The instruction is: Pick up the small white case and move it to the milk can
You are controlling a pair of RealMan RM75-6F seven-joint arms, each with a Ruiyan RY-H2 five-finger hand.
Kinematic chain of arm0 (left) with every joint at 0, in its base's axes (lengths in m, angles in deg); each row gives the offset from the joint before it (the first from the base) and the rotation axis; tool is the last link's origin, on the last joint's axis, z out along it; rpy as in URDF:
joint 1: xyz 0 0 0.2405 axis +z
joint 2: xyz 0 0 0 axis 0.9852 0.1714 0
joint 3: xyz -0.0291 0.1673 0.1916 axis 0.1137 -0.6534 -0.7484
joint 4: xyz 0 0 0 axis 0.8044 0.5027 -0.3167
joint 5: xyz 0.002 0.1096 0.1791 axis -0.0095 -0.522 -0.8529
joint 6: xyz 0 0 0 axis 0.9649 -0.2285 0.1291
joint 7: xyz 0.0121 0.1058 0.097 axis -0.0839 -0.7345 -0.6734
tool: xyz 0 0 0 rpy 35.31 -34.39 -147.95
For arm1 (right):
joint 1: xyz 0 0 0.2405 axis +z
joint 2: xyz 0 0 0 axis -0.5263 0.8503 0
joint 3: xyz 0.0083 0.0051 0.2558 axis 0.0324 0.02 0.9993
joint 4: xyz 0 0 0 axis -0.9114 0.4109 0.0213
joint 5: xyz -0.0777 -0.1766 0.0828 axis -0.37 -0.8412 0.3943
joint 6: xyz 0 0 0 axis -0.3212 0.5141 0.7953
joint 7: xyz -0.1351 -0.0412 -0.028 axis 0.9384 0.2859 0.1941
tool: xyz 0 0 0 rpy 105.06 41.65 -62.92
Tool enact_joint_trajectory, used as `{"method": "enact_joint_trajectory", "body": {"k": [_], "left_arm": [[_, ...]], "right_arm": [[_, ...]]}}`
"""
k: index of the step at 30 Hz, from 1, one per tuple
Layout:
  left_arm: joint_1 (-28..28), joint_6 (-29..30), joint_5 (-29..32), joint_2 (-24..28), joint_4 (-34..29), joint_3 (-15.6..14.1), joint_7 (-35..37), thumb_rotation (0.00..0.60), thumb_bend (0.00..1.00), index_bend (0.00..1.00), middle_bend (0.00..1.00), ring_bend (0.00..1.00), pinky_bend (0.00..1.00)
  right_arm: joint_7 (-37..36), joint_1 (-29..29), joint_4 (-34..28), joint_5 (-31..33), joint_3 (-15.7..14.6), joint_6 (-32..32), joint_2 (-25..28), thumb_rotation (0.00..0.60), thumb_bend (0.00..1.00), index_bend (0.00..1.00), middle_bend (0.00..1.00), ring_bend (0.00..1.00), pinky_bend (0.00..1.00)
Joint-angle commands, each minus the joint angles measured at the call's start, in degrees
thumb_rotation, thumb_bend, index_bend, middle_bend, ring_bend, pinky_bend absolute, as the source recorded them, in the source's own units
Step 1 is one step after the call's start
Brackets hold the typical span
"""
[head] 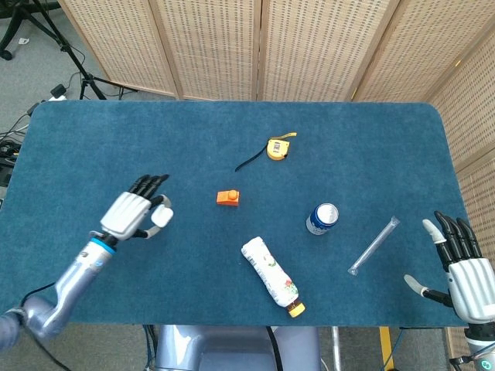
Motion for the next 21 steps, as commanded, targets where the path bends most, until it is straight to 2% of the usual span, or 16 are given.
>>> {"method": "enact_joint_trajectory", "body": {"k": [1,8,9,11,13,15,18,21], "left_arm": [[-4.5,-4.5,8.3,-7.3,-0.6,3.3,-9.1,0.6,0.35,0.52,0.0,0.0,0.0],[-8.0,-6.5,16.4,-14.3,4.0,4.6,-16.8,0.6,0.34,0.52,0.0,0.0,0.0],[-8.4,-6.7,17.2,-15.0,4.7,4.7,-17.4,0.6,0.33,0.49,0.0,0.0,0.0],[-9.0,-7.0,18.8,-16.1,5.6,4.7,-18.4,0.6,0.3,0.37,0.0,0.0,0.0],[-9.3,-7.1,19.4,-16.6,6.0,4.6,-18.7,0.6,0.25,0.12,0.0,0.0,0.0],[-9.3,-6.9,19.6,-16.8,6.2,4.4,-18.7,0.6,0.2,0.01,0.0,0.0,0.0],[-8.8,-6.0,19.8,-16.0,5.3,4.2,-18.2,0.6,0.14,0.0,0.0,0.0,0.0],[-7.3,-4.2,18.4,-12.9,1.8,4.3,-15.3,0.6,0.09,0.0,0.0,0.0,0.0]], "right_arm": [[-0.6,0.1,0.0,0.1,-0.1,-0.3,0.3,0.6,0.0,0.0,0.0,0.0,0.0],[-2.8,0.1,0.1,0.9,0.3,-0.2,1.0,0.6,0.0,0.0,0.0,0.0,0.0],[-3.2,0.1,0.2,1.0,0.3,-0.2,1.1,0.6,0.0,0.0,0.0,0.0,0.0],[-3.7,0.2,0.3,1.3,0.4,-0.2,1.2,0.6,0.0,0.0,0.0,0.0,0.0],[-4.1,0.2,0.3,1.4,0.5,-0.2,1.3,0.6,0.0,0.0,0.0,0.0,0.0],[-4.2,0.2,0.4,1.6,0.6,-0.3,1.4,0.6,0.0,0.0,0.0,0.0,0.0],[-4.0,0.3,0.4,1.5,0.5,-0.5,1.3,0.6,0.0,0.0,0.0,0.0,0.0],[-3.5,0.4,0.5,1.0,0.4,-0.5,1.1,0.6,0.0,0.0,0.0,0.0,0.0]]}}
